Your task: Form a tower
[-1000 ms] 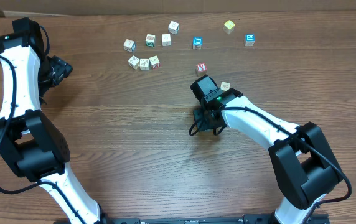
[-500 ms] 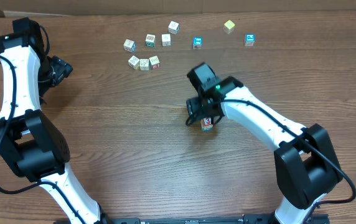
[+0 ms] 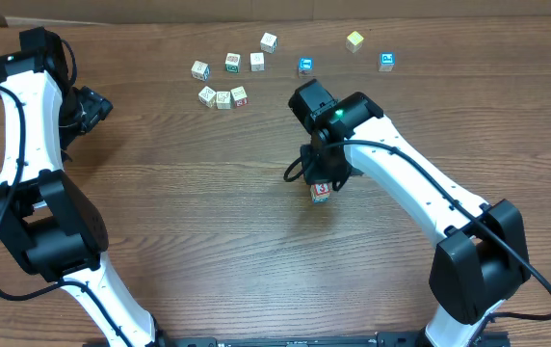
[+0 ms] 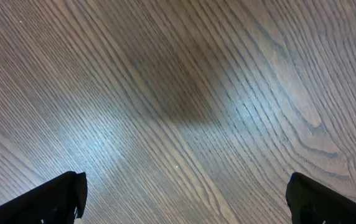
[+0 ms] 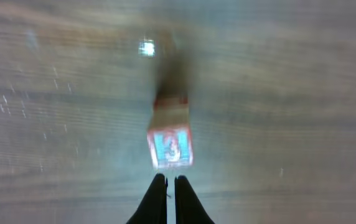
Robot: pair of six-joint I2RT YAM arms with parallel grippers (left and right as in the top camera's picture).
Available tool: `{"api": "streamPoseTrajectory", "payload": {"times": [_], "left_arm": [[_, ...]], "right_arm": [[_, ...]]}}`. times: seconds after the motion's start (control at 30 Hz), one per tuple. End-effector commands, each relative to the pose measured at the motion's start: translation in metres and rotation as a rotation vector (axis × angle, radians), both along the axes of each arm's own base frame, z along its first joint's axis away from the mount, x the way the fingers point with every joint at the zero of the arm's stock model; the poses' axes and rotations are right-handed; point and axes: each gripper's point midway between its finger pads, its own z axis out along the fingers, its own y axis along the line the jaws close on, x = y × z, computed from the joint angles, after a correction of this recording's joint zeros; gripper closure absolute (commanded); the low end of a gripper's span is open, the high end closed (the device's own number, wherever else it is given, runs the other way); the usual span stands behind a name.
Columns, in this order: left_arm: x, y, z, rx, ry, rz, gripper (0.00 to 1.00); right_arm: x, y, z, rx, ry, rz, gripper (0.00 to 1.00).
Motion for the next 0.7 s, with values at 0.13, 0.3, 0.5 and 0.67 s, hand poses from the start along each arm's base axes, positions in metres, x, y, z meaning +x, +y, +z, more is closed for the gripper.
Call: {"api": "streamPoseTrajectory", "payload": {"times": [0.13,0.3,0.5,0.67], "left_arm": [[0.004,-0.001,0.003,0.006,-0.009,-0.013,0.0],[0.004,-0.001,0.003,0.006,-0.009,-0.013,0.0],[0.004,-0.001,0.003,0.006,-0.009,-0.013,0.0],[0.004,-0.001,0.003,0.006,-0.009,-0.013,0.0]], "right_arm": [[-0.041,0.002,-0.019,0.055,0.186,-0.057,0.96],[-0.056,-0.006,-0.039,0.028,0.231,-0.059,0.96],[-0.05,-0.002,-0.049,0.052,0.197,-0.056,0.96],[-0.044,0.002,-0.049,0.067,0.173,-0.053,0.96]]}}
